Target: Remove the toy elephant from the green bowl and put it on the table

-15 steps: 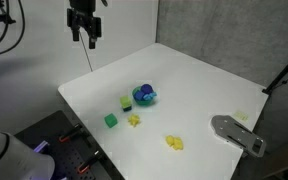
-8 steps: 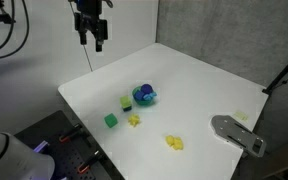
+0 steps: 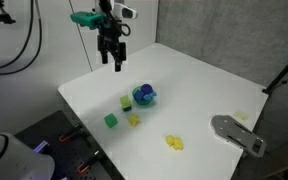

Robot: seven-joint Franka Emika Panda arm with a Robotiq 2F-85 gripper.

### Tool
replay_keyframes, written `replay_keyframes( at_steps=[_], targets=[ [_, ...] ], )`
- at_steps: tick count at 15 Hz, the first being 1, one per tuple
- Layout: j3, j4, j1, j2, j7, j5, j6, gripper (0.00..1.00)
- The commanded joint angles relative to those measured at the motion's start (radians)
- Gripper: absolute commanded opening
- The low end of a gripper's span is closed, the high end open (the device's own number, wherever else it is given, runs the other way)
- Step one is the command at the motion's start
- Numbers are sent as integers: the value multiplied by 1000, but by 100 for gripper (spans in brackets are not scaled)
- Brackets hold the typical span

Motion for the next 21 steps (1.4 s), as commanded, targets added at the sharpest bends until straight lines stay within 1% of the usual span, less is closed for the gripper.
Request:
replay_keyframes(
  at_steps=[1, 4, 7, 10, 13, 16, 17, 18, 21],
  targets=[
    [-3, -47, -9, 28, 54, -52, 139, 100],
    [1, -72, -13, 64, 102, -106, 257, 100],
    [-7, -65, -21, 110, 159, -136, 314, 100],
    [-19, -45, -38, 163, 260, -151, 360, 100],
    [-41, -31, -49, 211, 332, -112, 394, 100],
    [-59, -24, -50, 243, 385, -103, 431, 100],
    [-60, -24, -45, 235, 391, -105, 423, 100],
    [-62, -49, -41, 227, 360, -118, 425, 100],
    [-64, -41, -41, 233, 375, -118, 426, 100]
  ],
)
